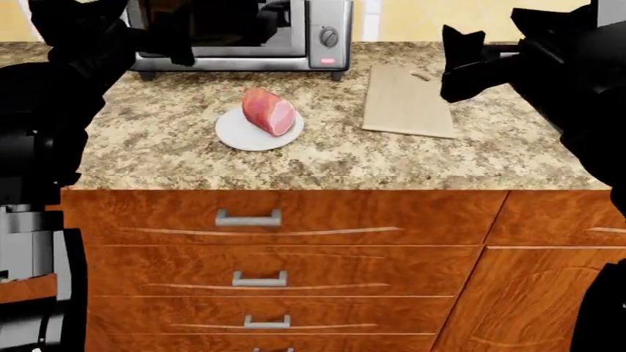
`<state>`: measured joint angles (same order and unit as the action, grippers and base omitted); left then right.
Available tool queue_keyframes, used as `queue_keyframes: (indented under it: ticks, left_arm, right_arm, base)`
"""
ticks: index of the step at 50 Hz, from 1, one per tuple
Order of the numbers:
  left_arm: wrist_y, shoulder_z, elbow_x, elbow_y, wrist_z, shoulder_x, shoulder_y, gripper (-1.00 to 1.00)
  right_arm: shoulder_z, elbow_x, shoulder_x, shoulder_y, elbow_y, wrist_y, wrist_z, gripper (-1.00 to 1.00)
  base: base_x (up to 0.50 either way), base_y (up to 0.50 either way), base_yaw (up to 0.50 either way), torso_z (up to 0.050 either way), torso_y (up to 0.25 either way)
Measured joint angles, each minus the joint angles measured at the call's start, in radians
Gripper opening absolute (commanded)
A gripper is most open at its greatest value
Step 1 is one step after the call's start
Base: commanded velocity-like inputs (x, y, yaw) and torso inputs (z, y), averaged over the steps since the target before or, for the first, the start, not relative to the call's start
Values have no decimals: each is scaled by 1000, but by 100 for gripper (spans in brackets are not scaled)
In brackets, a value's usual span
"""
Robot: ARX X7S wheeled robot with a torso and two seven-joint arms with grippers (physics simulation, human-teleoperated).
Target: Pick the pork loin from the plate and place it on the cutting board. Then pick the condiment bottle from the cabinet and place it next to the cutting board.
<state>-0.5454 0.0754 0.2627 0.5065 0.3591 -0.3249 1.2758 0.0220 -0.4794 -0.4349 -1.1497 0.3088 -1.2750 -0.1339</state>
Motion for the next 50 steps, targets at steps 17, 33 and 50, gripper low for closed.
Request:
queue_keyframes:
  ticks: [17,33,50]
  left_arm:
    - [230,51,-64,410,93,-16,181,100]
    - [297,131,-177,721,174,-134,388,100]
    - [225,190,-259,786,123,-243,505,100]
  right_arm:
    - [8,-19,10,-56,-74,12,-24,100]
    - [51,-15,22,-176,-225,41,-70,100]
    - [89,-8,35,-251,-329,63,-97,100]
  base:
    - [0,85,0,0,0]
    - [50,0,0,0,0]
    - [316,0,0,0,0]
